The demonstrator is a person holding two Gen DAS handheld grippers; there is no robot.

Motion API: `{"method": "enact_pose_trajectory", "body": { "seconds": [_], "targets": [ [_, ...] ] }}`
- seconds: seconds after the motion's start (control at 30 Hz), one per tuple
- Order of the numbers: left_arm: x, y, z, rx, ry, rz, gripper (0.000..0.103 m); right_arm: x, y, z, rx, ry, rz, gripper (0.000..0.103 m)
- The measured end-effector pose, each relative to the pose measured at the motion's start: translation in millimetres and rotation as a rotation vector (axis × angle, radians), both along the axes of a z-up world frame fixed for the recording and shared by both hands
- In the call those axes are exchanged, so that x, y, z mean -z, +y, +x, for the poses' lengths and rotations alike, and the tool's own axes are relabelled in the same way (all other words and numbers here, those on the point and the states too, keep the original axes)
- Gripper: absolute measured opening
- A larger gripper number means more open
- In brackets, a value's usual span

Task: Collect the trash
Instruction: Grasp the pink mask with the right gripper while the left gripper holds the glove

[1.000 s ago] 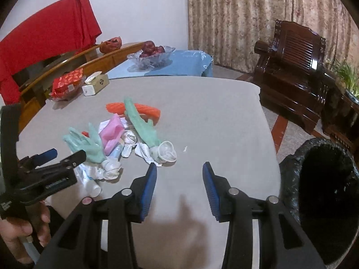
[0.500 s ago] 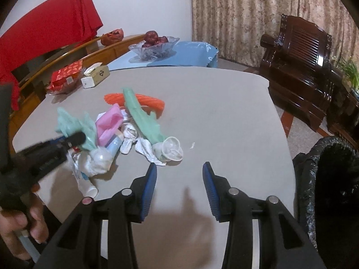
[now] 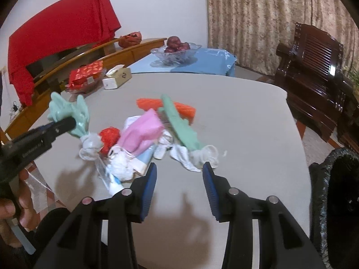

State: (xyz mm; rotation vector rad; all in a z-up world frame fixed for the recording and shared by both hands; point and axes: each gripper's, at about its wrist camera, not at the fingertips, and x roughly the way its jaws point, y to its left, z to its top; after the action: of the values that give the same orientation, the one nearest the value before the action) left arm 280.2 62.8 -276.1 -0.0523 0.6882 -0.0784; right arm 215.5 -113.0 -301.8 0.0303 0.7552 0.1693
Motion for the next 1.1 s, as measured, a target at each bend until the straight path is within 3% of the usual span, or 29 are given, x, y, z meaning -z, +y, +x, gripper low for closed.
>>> {"method": "enact_pose_trajectory", "body": {
  "seconds": [0.4,0.63,1.1],
  "targets": [
    [27.7,79.9,-11.0,-0.031,0.041,0.014,0.019,15.4,66.9,6.5,-0.084,0.009,-0.014,0.042],
    [39.6,89.2,-11.8,-0.03,0.05,-0.015,0.019,18.4,91.5,24.5,-0.083,-0.015,-0.031,0.042],
    [63.4,90.1,21.0,-0.008,0.042,-0.027,0.019,39.2,83.0,83.0,0.012,-0.015,-0.012,0.042]
  ]
}}
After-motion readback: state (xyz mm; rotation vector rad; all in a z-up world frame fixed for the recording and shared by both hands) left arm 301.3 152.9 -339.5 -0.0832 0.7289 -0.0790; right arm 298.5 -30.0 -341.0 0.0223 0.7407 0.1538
